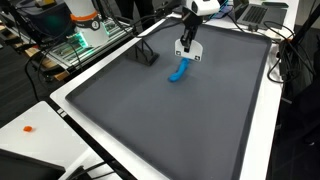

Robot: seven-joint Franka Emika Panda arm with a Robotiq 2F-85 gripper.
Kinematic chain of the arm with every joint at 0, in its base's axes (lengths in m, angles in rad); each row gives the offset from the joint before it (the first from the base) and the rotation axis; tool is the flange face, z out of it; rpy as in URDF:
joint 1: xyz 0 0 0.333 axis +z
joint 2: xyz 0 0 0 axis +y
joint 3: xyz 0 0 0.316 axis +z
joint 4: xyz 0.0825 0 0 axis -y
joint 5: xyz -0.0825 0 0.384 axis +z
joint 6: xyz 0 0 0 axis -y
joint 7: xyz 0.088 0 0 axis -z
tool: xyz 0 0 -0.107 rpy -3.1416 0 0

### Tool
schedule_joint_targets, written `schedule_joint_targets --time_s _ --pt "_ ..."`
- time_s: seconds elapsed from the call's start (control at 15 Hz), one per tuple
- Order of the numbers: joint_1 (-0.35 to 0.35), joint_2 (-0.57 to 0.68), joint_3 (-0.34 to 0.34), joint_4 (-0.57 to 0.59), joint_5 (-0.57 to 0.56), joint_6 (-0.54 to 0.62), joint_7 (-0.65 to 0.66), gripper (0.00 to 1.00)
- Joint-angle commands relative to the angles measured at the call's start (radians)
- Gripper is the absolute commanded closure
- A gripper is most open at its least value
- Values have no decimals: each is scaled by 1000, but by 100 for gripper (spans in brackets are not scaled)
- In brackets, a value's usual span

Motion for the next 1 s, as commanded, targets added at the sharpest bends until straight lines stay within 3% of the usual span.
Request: schedule_joint_targets --time_s 0.0,0.93 --pt "3 -18 -15 3 -52 -28 2 99" --pt "-1 34 -33 7 -103 -1 -3 99"
